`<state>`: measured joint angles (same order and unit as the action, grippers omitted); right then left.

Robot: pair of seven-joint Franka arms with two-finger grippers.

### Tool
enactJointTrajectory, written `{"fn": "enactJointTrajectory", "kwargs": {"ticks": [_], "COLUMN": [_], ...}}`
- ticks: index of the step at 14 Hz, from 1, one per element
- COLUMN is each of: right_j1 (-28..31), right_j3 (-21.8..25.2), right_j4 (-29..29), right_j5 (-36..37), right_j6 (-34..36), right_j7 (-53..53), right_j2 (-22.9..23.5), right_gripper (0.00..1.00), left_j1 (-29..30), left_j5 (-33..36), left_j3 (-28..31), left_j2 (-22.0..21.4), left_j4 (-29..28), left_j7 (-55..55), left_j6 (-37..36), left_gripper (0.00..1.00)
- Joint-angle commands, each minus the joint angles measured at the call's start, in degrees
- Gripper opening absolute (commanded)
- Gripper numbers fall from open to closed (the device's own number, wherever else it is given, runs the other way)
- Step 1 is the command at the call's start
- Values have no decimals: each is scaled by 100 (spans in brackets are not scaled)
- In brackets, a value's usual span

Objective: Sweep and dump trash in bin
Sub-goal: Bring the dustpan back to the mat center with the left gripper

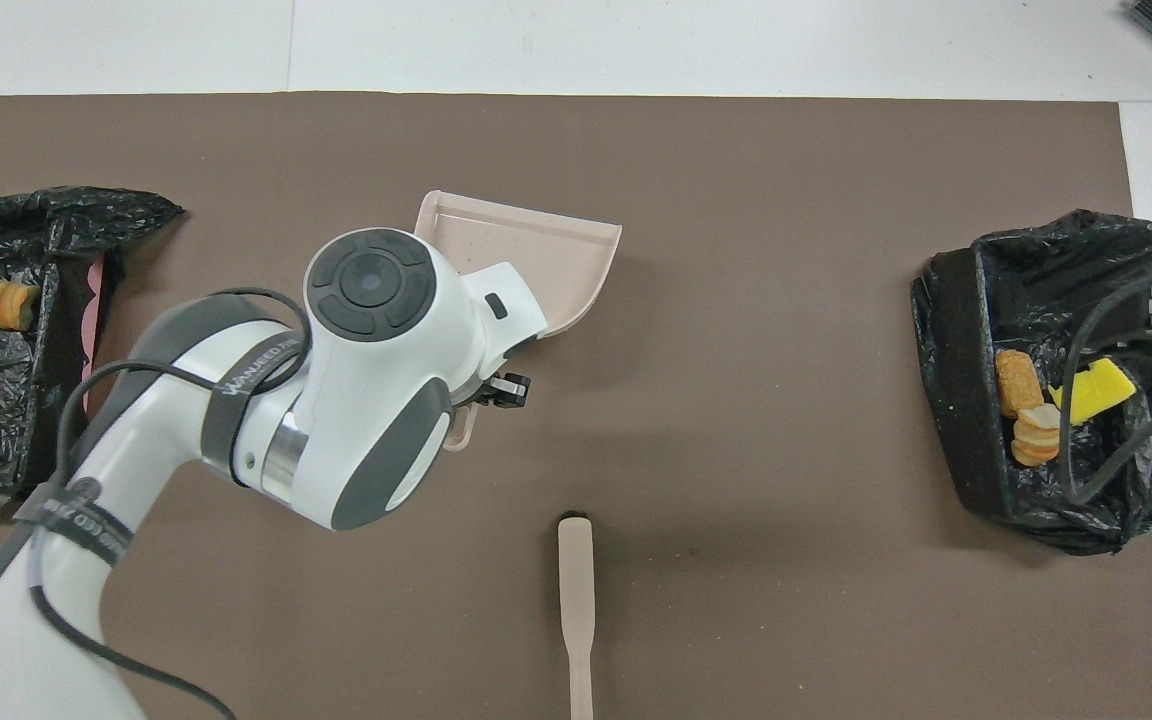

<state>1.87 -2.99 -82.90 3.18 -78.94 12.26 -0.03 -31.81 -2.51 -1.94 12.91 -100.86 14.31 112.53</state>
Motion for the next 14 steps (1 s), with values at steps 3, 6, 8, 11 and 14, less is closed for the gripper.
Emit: {"fn": "enactJointTrajectory", "kwargs": {"ticks": [3,6,8,11,14], "right_j1": [51,51,51,51,51], "right_j3": [9,9,9,9,9], "right_j4": [-156,-156,-156,-165,-156], "right_j5": [-107,-107,-107,-107,-107], "right_j6": [-69,-69,-69,-69,-69], "right_j7": [-118,-118,-118,-118,-118], "right_j2": [-129,-120,-129,-129,-129], "right_gripper": [100,100,100,100,100], "left_j1": [-360,-414,-422,-458,-405], "left_j5": [-161,-241,-302,-312,-320], "left_j3": [115,106,106,115,115], "left_j2": [440,493,546,704,687], "left_j4": [-12,-47,-170,-171,-153], "left_j7": [642,1020,1039,1004,1038], "left_j6": [830,1015,1279,1342,1324], "left_gripper": [0,0,0,31,100]}}
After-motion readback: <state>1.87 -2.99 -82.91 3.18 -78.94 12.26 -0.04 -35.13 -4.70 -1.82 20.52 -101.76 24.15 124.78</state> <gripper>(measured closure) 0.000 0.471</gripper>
